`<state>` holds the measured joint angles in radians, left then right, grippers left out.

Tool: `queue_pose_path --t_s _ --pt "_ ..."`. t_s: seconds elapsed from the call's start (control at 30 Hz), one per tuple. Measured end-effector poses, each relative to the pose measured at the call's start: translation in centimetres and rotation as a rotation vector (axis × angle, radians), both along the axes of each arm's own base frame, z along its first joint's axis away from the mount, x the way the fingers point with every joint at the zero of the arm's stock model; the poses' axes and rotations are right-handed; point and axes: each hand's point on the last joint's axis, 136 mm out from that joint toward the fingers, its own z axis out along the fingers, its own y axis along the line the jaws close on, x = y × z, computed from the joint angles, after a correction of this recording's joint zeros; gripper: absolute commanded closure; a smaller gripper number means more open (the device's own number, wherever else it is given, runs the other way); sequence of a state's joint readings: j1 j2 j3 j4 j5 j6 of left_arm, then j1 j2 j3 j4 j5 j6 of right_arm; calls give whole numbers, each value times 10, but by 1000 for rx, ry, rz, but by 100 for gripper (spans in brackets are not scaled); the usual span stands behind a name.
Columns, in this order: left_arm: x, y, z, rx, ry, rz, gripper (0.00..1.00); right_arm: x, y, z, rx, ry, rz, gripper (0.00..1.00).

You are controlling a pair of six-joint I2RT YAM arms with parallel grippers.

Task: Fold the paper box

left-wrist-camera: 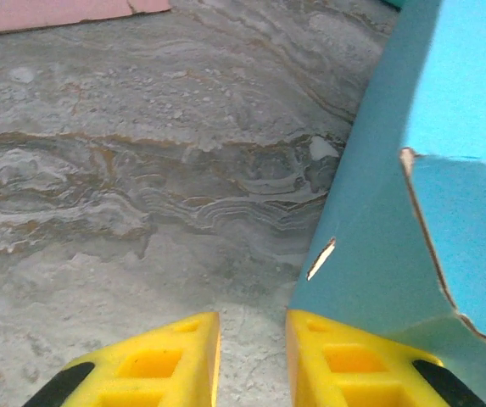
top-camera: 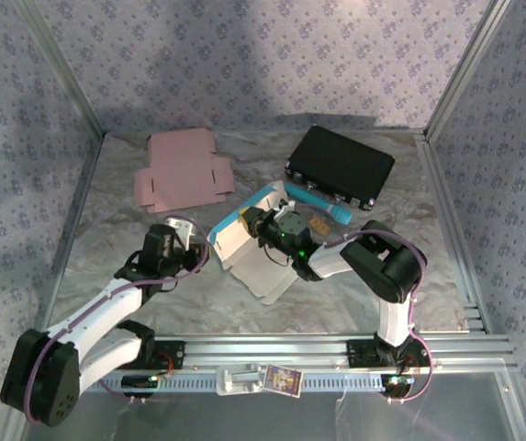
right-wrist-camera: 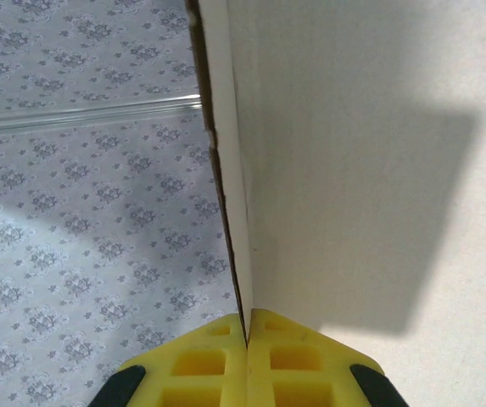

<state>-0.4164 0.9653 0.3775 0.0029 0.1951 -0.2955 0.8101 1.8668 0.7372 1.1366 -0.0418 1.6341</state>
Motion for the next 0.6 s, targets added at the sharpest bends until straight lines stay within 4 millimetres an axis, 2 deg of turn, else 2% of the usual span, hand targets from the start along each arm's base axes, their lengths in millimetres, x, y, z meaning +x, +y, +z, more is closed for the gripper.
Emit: queue_pose_path --t_s 0.23,0.47,0.6 --pt "-5 -15 -3 8 -12 -64 67 2 -2 -1 3 10 -8 100" --pt "-9 -13 -4 26 -8 -61 63 3 -2 -1 12 22 -12 100" --pt "-13 -10 10 10 -42 -52 60 4 -3 -1 22 31 -27 100"
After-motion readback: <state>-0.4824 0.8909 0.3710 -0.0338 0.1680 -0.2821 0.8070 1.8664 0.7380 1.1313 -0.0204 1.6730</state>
